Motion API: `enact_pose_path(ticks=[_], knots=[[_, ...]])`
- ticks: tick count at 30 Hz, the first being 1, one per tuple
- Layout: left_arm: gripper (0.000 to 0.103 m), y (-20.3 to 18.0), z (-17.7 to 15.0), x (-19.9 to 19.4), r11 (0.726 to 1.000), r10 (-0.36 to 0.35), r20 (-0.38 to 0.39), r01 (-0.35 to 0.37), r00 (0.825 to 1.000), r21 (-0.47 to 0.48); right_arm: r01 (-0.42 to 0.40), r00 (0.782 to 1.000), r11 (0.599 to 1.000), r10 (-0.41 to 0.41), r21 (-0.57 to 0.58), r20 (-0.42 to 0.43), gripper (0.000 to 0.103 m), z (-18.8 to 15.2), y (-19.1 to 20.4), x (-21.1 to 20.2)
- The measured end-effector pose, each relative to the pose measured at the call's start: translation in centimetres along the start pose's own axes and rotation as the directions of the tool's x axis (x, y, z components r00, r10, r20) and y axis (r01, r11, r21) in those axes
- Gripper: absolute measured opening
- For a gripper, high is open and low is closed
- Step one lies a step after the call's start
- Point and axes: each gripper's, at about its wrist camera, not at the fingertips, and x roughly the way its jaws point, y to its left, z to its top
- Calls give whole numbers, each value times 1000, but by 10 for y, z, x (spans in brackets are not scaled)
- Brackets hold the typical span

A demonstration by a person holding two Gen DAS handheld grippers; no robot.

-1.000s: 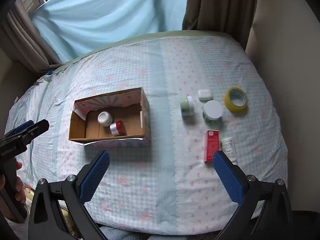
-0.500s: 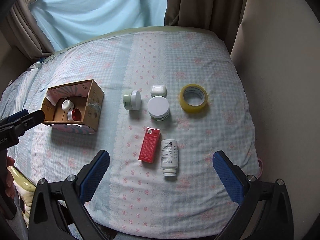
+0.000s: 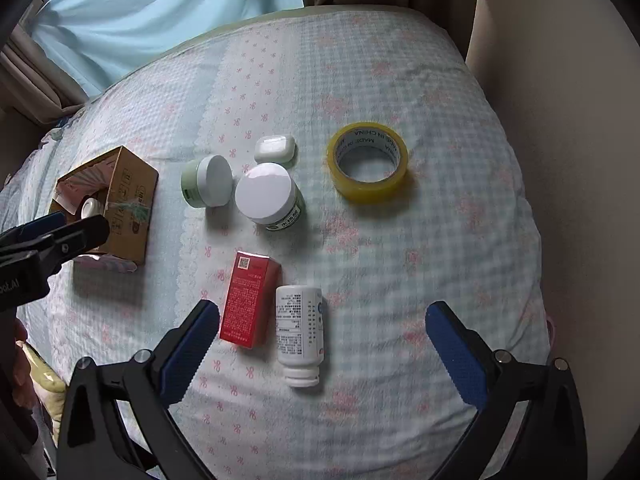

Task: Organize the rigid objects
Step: 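Grasp the pale green jar with the left tool while the right tool grasps the green jar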

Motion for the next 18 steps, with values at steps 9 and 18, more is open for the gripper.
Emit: enact_pose_path(ticks=[9, 18], knots=[[103, 7, 35, 94, 1000, 12, -69, -11, 998, 19, -54, 998, 997, 52, -57, -43, 103, 31, 16, 88], [95, 15, 51, 154, 1000, -4, -121, 4, 993, 1, -41, 998, 994, 37, -98, -47, 103, 48, 44, 145]])
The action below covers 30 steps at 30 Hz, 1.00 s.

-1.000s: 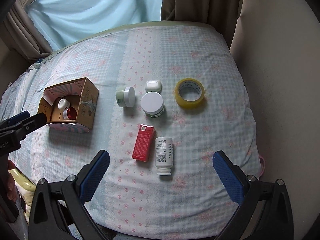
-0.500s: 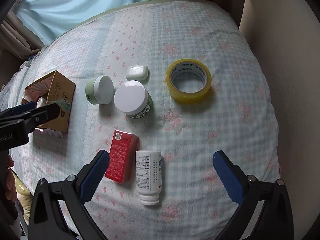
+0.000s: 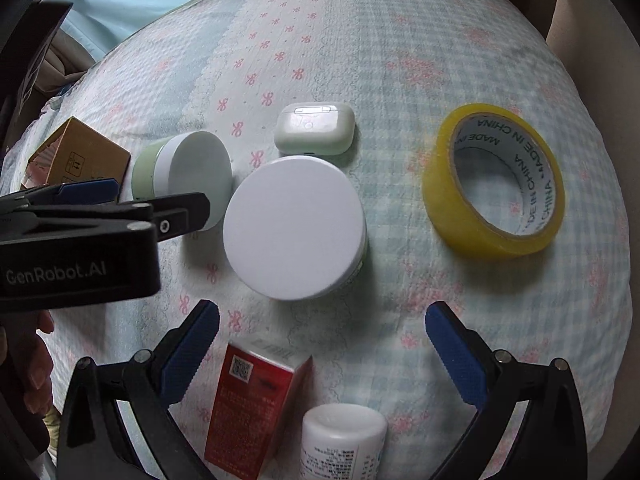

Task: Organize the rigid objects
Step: 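Grasp the pale green jar with the left tool while the right tool grasps the green jar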

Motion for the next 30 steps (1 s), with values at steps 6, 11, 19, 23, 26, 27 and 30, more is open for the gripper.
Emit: enact_pose_path(ticks=[6, 11, 19, 23, 26, 27, 30], knots=[[64, 8, 15, 24, 998, -50, -60, 47, 997, -47, 34, 999, 999, -34, -29, 5, 90, 15, 5, 18], [42, 12, 21, 27, 994, -92, -71, 88, 993, -63, 21, 1000, 998, -20, -63, 17, 73, 23, 11, 18], [39, 5, 20, 23, 999, -49, -30, 48, 998, -20, 40, 999, 996, -39, -86, 11, 68, 26, 15, 15], [39, 6, 19, 14, 998, -57, -16, 57, 998, -28, 36, 999, 996, -36, -86, 7, 68, 28, 16, 12], [39, 5, 18, 0, 998, -59, 5, 59, 998, -26, 38, 999, 996, -37, -83, 16, 68, 25, 14, 5], [39, 5, 17, -5, 998, -60, 12, 61, 998, -26, 39, 999, 996, -37, -80, 21, 67, 25, 15, 2], [39, 12, 19, -23, 997, -67, 34, 68, 997, -26, 44, 998, 997, -41, -69, 41, 66, 22, 17, -12]])
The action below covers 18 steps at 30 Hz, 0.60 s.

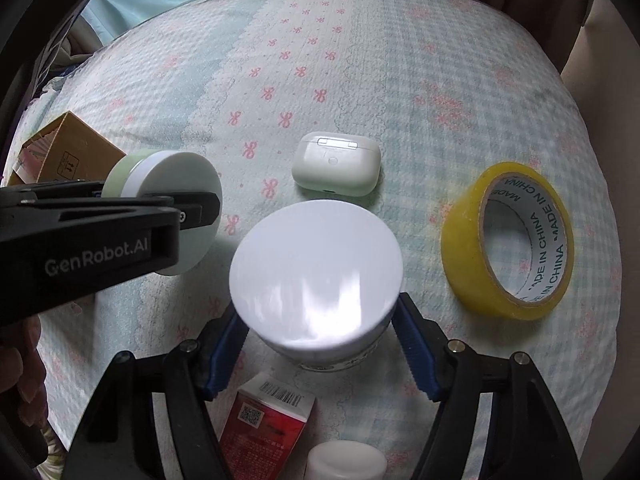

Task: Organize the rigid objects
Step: 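Grasp the pale green jar with the left tool while the right tool grasps the green jar, then carry both jars into the cardboard box and open both tools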

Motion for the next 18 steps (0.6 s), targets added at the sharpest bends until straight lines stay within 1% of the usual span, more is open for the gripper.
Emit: enact_pose_path(ticks=[3, 8, 14, 18], knots=[[39, 1, -9, -24, 1000, -6, 26, 7, 1000, -4, -1, 1000, 1000, 1, 9, 29, 65, -2, 1, -19], [39, -1, -32, -57, 1000, -16, 75, 18, 997, -18, -32, 999, 999, 30, 43, 43, 63, -12, 0, -40], [39, 8, -59, -86, 999, -22, 103, 26, 994, -39, -24, 997, 998, 21, 52, 70, 63, -26, 5, -64], [39, 20, -75, -122, 997, -25, 132, 34, 991, -67, -25, 995, 998, 20, 52, 94, 63, -28, 10, -94]])
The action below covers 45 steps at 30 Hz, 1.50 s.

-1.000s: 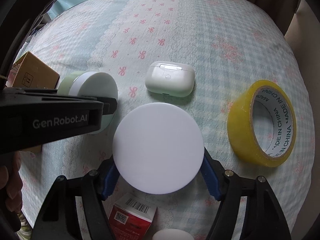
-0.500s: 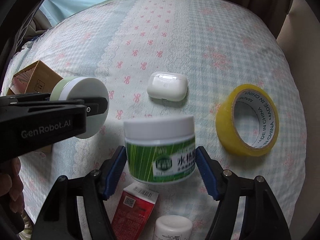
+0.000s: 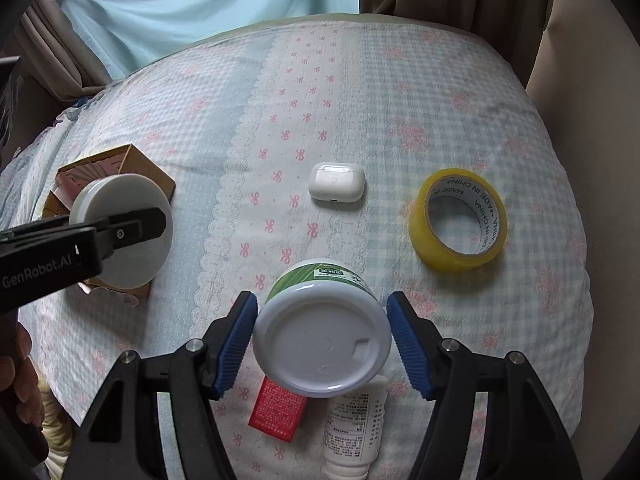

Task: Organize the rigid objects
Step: 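Carry both jars into the cardboard box and open both tools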

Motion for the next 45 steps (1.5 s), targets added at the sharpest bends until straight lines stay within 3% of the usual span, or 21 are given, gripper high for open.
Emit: enact_pose_path(ticks=[7, 12, 21, 27, 34, 39, 45], knots=[[39, 30, -9, -97, 998, -6, 74, 11, 997, -61, -5, 1000, 998, 7, -66, 30, 63, 17, 33, -79], [39, 63, -8, -158, 998, 38, 132, -31, 990, -54, -30, 998, 993, 37, -116, 56, 63, 33, 70, -124], [39, 169, -1, -208, 990, 51, 164, -28, 985, -139, -71, 994, 980, 85, -188, 68, 63, 61, 162, -149], [39, 246, 11, -198, 990, 46, 118, -30, 992, -137, -106, 992, 986, 113, -129, 48, 63, 75, 220, -126], [39, 320, 20, -151, 995, 32, 16, -31, 999, -90, -126, 992, 992, 126, -2, -4, 63, 88, 270, -73], [39, 351, 19, -104, 997, 25, -67, -30, 997, -65, -124, 991, 990, 128, 66, -49, 63, 92, 293, -31], [39, 359, 20, -56, 999, 46, -129, -47, 991, -1, -109, 989, 989, 119, 103, -92, 63, 101, 303, 20]])
